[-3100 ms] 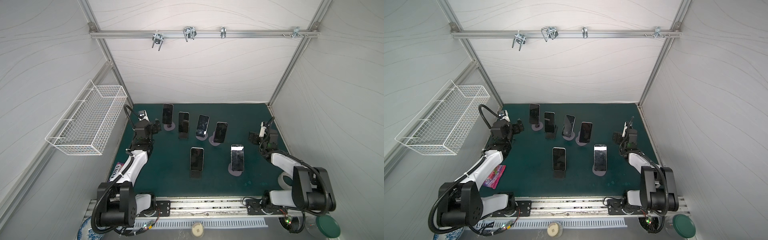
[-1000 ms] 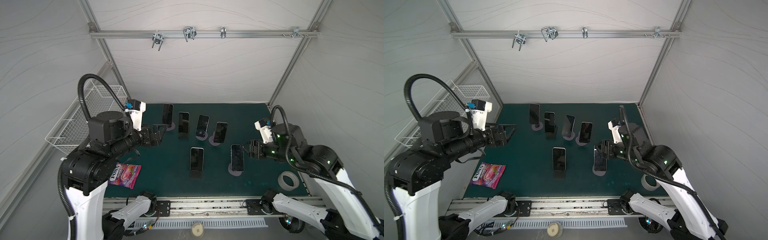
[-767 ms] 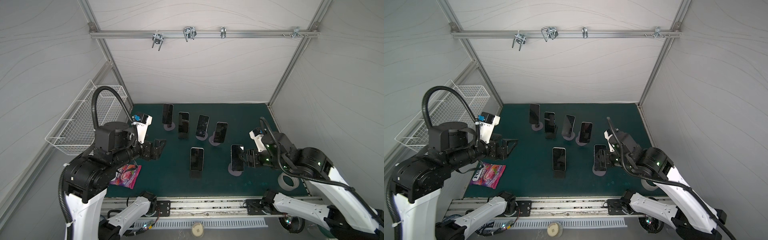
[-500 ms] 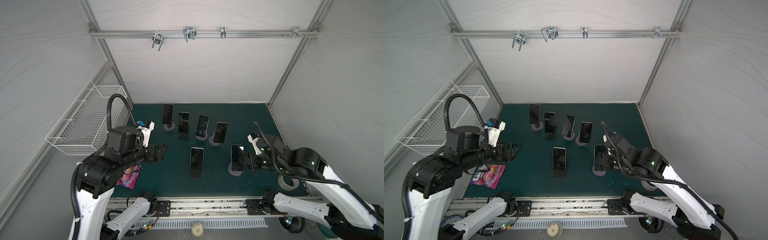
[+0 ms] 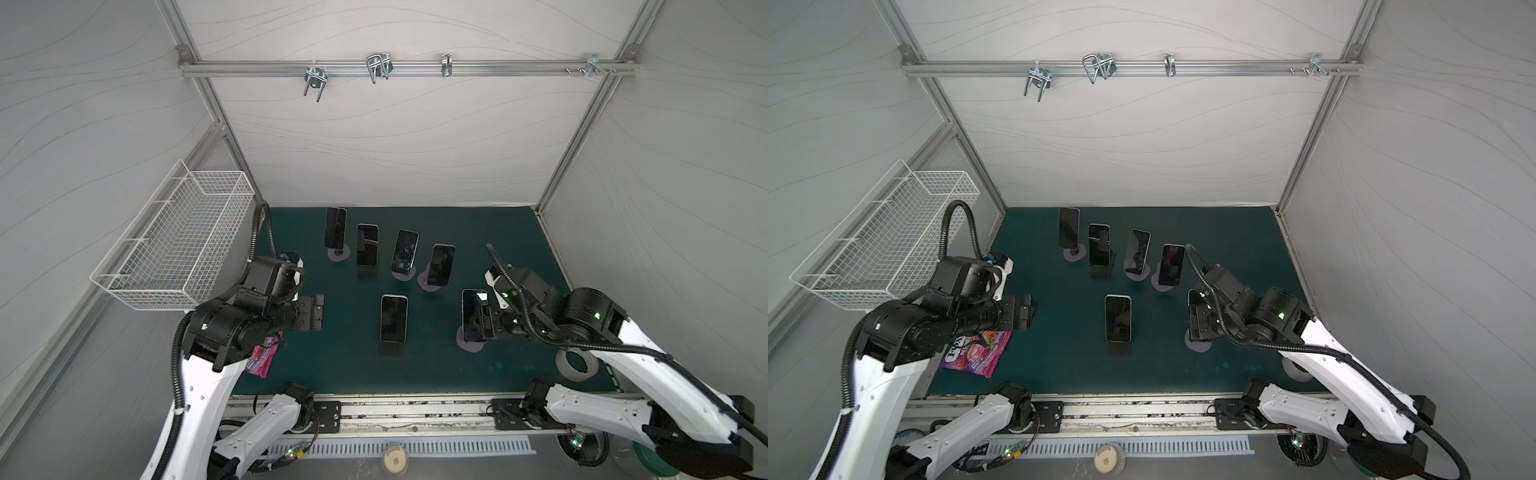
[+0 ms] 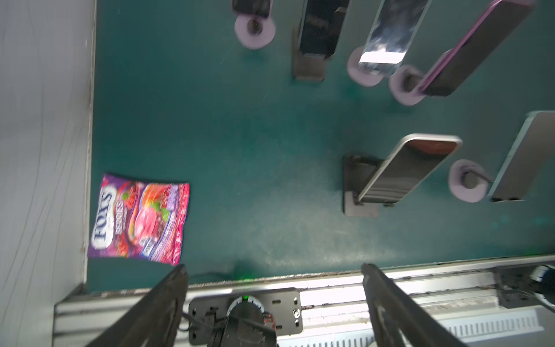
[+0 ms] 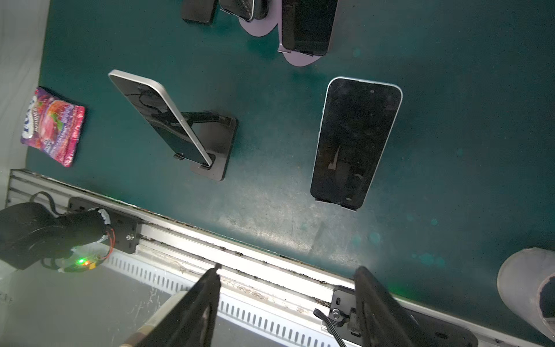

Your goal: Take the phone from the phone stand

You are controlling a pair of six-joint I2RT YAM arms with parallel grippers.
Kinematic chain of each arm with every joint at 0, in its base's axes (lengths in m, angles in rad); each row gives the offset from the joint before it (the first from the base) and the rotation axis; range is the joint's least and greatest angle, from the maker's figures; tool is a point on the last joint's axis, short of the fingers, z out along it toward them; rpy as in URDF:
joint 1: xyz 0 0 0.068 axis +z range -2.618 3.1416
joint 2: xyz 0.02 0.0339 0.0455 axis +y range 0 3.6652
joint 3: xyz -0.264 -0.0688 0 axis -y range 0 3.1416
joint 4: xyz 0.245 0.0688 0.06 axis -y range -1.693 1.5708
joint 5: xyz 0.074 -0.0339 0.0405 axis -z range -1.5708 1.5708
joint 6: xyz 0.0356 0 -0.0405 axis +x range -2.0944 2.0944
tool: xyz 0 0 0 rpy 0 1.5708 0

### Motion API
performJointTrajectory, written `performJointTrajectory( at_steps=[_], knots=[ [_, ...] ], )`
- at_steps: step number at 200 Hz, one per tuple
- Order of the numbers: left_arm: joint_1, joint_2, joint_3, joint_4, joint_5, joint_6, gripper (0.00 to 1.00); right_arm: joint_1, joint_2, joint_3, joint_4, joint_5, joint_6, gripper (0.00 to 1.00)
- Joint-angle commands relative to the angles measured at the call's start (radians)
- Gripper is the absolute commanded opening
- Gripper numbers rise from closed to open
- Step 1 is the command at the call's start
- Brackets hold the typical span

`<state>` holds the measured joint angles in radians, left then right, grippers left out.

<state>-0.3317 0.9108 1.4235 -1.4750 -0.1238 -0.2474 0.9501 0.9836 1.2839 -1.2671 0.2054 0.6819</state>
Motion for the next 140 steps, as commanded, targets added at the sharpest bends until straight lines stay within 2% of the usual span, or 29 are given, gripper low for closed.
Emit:
performJointTrajectory(
  at_steps=[1,43,120,140],
  knots=[
    [-0.007,-0.011,-0.012,-0.033,-0.042,-0.036,0.92,0.007,0.001,-0.019,-0.026,0.042,0.002,0.73],
    [-0.008,-0.006,-0.034,-0.01,0.012,-0.096,0.9,0.007,0.009,-0.047,-0.059,0.108,0.058,0.74],
    [-0.021,0.023,-0.015,0.022,0.154,-0.141,0.84,0.006,0.007,-0.106,-0.035,0.128,0.074,0.8],
    [-0.034,0.035,-0.021,0.028,0.184,-0.16,0.85,0.006,0.011,-0.115,-0.051,0.159,0.103,0.8]
  ],
)
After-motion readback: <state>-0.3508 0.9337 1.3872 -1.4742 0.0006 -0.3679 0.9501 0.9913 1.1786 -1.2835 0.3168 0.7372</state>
